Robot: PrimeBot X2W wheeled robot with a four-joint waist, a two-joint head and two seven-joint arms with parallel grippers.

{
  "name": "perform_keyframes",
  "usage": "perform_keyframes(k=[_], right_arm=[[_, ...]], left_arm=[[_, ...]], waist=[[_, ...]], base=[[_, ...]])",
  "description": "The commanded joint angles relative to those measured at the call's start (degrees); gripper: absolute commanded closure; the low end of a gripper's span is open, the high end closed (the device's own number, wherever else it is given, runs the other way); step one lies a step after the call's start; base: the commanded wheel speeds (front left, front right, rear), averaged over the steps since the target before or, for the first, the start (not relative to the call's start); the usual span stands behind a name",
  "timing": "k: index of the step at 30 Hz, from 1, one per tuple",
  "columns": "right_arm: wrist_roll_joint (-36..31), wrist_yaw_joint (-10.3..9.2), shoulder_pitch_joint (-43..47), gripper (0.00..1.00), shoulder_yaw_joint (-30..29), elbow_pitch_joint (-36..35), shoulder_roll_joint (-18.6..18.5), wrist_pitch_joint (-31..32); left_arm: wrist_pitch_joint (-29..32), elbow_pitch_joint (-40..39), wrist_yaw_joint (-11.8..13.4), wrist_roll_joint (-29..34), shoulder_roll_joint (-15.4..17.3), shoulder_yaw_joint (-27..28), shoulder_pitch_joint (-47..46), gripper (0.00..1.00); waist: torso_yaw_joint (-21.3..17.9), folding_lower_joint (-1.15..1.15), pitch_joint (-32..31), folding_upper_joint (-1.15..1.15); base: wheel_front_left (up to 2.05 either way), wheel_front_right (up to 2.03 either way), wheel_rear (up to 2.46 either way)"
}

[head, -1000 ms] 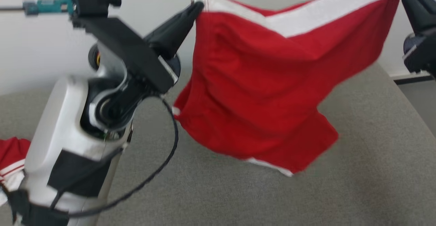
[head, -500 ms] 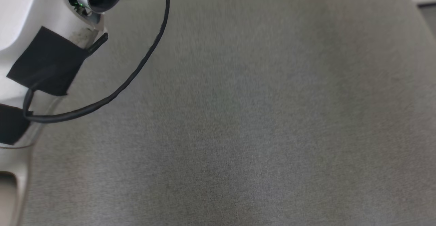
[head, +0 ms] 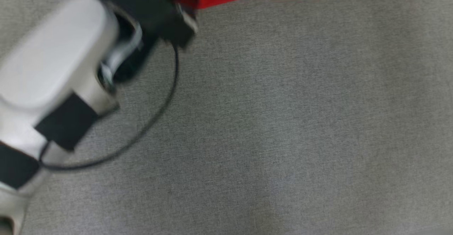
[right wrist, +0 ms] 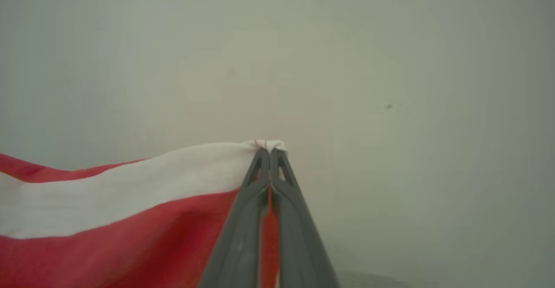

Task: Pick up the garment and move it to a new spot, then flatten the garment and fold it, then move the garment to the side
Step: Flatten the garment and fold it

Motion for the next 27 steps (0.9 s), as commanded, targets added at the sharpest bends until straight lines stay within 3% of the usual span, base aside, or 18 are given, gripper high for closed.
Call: perform_keyframes(k=[1,11,14,22,27], right_arm=[[0.84,-0.13,2.77,1.00,-0.26,-1.30,-1.10,-0.26],[9.71,-0.13,28.05,1.00,2.33,-11.99,-9.21,-0.25],[12.64,-0.13,35.54,1.00,3.95,-15.30,-12.27,-0.26],[15.79,-0.13,49.11,1.00,5.29,-21.14,-16.27,0.04],[15.74,-0.13,56.14,1.00,4.95,-25.77,-17.58,1.06]], left_arm=[[-0.18,-1.80,0.08,-1.34,0.66,-0.37,2.20,1.00],[-0.19,-12.78,0.07,-9.85,6.44,-6.46,21.66,1.00],[-0.19,-14.54,0.07,-9.78,7.63,-7.24,26.93,1.00],[-0.20,-15.37,0.09,-6.41,9.65,-7.15,38.14,1.00],[-0.20,-17.33,1.34,-7.09,11.03,-4.94,45.01,1.00]], waist=[[1.06,-0.03,-1.99,-0.02],[2.08,-0.03,-10.67,-0.02],[2.14,-0.03,-13.01,-0.02],[1.33,-0.03,-17.72,-0.02],[1.01,-0.03,-20.42,-0.02]], base=[[0.00,0.00,0.00],[0.00,0.00,0.00],[0.00,0.00,0.00],[0.00,0.00,0.00],[0.00,0.00,0.00]])
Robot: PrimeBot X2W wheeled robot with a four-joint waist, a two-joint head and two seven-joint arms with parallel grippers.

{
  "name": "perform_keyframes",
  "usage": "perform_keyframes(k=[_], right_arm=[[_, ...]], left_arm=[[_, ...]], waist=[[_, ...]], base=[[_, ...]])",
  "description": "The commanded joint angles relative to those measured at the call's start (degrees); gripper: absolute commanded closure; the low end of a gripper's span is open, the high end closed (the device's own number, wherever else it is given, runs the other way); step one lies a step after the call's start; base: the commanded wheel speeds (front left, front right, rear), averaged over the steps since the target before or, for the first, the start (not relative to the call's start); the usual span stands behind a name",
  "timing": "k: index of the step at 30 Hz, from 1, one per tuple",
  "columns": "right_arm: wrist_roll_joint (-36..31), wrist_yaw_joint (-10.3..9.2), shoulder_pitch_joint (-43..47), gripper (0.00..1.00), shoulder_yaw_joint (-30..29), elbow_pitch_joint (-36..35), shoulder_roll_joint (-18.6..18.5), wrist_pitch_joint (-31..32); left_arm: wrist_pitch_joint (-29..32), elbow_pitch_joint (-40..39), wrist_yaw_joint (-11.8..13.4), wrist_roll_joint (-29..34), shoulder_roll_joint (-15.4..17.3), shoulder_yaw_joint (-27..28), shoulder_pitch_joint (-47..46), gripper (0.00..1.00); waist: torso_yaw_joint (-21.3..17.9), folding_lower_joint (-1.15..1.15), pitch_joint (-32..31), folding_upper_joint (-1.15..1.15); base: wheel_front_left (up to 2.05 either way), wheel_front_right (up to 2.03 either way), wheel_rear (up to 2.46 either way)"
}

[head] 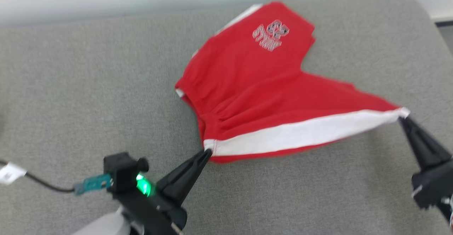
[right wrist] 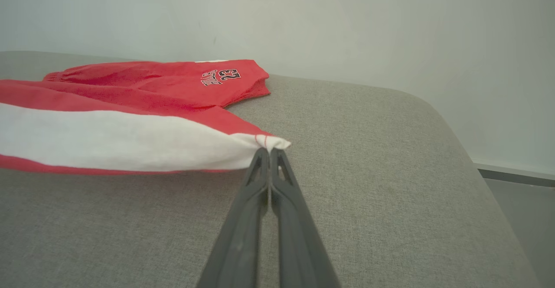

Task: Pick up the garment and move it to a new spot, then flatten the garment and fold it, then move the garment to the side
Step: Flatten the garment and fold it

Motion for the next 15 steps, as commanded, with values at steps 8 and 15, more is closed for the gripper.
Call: perform_keyframes(k=[8,15], right_arm=[[1.50,-0.13,11.49,1.00,-5.13,-9.51,-1.85,4.26],[2.35,-0.13,15.37,1.00,-11.12,-15.50,-1.27,9.87]], left_arm=[[0.20,-7.22,4.06,0.25,3.87,1.31,8.73,1.00],[0.97,-9.84,5.51,-4.24,2.11,2.58,9.31,1.00]], waist=[[0.57,0.02,-5.18,0.01],[1.67,0.02,-4.27,0.01]], base=[[0.00,0.00,0.00],[0.00,0.00,0.00]])
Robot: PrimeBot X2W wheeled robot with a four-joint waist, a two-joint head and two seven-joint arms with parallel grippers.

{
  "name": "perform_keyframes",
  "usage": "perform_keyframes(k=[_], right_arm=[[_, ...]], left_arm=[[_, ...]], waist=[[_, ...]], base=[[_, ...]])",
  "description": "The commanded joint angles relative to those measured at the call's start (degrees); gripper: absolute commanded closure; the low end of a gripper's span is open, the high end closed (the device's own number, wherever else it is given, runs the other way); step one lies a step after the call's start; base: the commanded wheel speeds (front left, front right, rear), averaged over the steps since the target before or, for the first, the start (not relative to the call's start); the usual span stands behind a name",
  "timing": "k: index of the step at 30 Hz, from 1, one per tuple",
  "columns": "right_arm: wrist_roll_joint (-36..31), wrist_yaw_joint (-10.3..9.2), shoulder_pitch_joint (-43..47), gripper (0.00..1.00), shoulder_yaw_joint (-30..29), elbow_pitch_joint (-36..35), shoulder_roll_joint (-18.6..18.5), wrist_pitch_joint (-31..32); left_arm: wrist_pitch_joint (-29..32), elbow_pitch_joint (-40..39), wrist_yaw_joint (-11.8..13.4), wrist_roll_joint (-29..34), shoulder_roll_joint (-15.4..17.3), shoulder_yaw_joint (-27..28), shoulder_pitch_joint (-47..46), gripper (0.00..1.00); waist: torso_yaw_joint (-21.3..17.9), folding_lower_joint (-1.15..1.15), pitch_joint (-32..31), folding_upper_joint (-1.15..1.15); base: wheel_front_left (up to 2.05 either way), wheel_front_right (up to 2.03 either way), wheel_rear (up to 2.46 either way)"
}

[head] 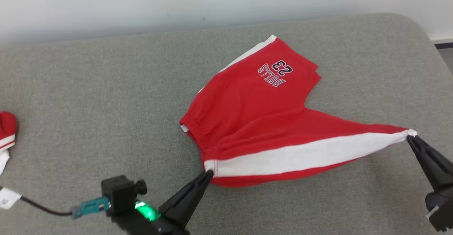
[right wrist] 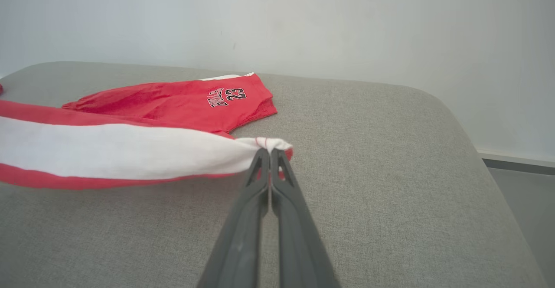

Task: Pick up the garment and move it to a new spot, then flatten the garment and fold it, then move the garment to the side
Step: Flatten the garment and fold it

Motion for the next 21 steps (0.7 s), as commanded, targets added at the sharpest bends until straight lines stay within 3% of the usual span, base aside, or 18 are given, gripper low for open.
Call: perform_keyframes(k=[1,7,12,21], right_arm=[[-0.16,-0.13,-0.95,1.00,-0.48,-0.16,0.95,1.37],[-0.11,-0.13,-10.91,1.00,2.59,4.16,2.97,6.65],[0.06,-0.13,-22.20,1.00,7.85,10.67,2.43,9.03],[1.63,-0.13,-37.82,1.00,15.03,19.94,2.44,8.51]], left_arm=[[-0.10,0.72,-0.18,-1.65,-1.91,0.77,-0.69,1.00],[-0.34,7.70,-1.85,-5.48,-8.69,3.40,-4.74,1.00],[-0.63,15.27,-2.72,-9.07,-14.70,6.79,-8.24,1.00],[-1.07,22.00,-4.31,-8.30,-19.59,10.09,-12.33,1.00]], waist=[[0.65,0.01,1.15,0.01],[2.51,0.01,4.65,0.01],[4.34,0.01,7.35,0.01],[6.75,0.01,11.19,0.01]], base=[[0.00,0.00,0.00],[0.00,0.00,0.00],[0.00,0.00,0.00],[0.00,0.00,0.00]])
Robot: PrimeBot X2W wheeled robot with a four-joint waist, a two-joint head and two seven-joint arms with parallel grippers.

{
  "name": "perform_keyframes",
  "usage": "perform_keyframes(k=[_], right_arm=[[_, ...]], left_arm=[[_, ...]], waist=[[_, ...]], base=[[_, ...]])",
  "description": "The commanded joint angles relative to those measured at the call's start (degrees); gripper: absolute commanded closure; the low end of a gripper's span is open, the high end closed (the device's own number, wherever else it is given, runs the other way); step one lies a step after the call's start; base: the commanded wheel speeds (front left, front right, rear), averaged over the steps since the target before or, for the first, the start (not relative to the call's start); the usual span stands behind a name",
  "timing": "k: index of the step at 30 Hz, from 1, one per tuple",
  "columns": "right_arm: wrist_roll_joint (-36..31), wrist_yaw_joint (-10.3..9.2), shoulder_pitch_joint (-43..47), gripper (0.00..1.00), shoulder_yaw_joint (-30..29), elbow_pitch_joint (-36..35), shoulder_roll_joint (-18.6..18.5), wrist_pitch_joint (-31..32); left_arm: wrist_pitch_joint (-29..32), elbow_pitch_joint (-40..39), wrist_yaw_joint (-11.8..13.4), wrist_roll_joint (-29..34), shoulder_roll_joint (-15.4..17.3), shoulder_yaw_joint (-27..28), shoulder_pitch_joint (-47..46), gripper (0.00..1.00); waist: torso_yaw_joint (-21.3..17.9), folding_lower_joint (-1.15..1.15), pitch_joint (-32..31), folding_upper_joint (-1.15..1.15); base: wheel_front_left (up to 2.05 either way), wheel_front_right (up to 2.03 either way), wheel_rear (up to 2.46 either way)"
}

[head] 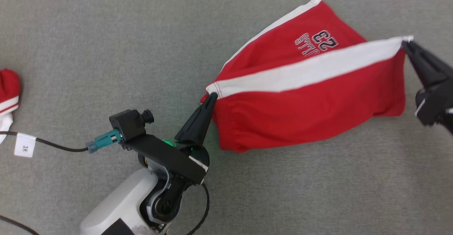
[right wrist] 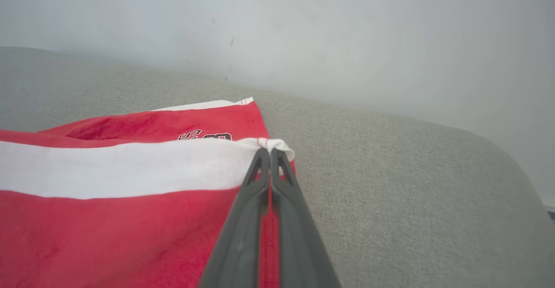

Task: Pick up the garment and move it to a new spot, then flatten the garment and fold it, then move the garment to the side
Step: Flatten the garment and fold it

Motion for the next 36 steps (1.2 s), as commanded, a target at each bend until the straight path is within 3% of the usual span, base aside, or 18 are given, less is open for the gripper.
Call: perform_keyframes(k=[1,16,34,35,36], right_arm=[[0.77,-0.13,-1.56,1.00,0.41,1.03,0.30,-0.48],[4.71,-0.13,-21.33,1.00,12.62,15.73,1.35,-3.55],[7.23,-0.13,-31.99,1.00,23.53,27.61,3.49,-8.61],[7.44,-0.13,-32.30,0.90,23.97,28.18,3.70,-9.02],[7.68,-0.13,-32.40,0.62,24.24,28.75,3.98,-9.63]], left_arm=[[-0.26,0.29,-0.36,0.68,-0.47,0.42,-0.61,1.00],[-0.37,3.53,-1.60,7.63,-7.02,6.68,-3.54,1.00],[-0.37,6.78,-2.20,10.42,-10.65,7.90,-4.15,1.00],[-0.37,7.04,-2.15,10.46,-10.72,7.85,-4.08,1.00],[-0.37,7.30,-2.16,10.55,-10.79,7.86,-4.06,1.00]], waist=[[1.86,-0.02,2.05,-0.01],[7.45,-0.02,8.07,-0.01],[11.48,-0.02,9.93,-0.01],[11.48,-0.02,9.95,-0.01],[11.43,-0.02,9.93,-0.01]], base=[[0.00,0.00,0.00],[0.00,0.00,0.00],[0.00,0.00,0.00],[0.00,0.00,0.00],[0.00,0.00,0.00]])
